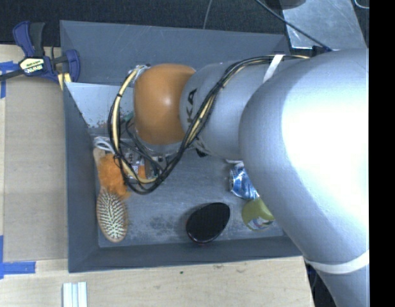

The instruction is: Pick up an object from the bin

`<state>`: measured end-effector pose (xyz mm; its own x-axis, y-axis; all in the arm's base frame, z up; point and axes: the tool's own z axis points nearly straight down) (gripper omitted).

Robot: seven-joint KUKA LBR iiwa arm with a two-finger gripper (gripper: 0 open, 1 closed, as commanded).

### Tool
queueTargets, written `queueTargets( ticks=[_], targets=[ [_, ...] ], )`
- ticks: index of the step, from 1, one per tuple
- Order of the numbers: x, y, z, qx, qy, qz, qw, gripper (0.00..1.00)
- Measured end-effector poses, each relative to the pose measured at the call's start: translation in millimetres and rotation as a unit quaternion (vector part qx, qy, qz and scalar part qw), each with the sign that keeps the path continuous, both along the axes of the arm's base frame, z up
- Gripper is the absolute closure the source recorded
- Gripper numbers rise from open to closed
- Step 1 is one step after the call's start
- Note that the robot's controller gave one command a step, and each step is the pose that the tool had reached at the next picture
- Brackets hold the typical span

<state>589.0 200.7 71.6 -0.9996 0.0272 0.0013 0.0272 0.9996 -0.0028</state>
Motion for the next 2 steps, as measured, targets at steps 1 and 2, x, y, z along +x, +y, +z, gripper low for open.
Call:
queueTargets(
  ticks=[1,2],
  targets=[
    [-78.8,-14,103,0.001,-0.002,0.012,0.9999,1.0],
    [-53.1,12,223,0.003,-0.0079,0.009,0.9999,1.0]
  ],
)
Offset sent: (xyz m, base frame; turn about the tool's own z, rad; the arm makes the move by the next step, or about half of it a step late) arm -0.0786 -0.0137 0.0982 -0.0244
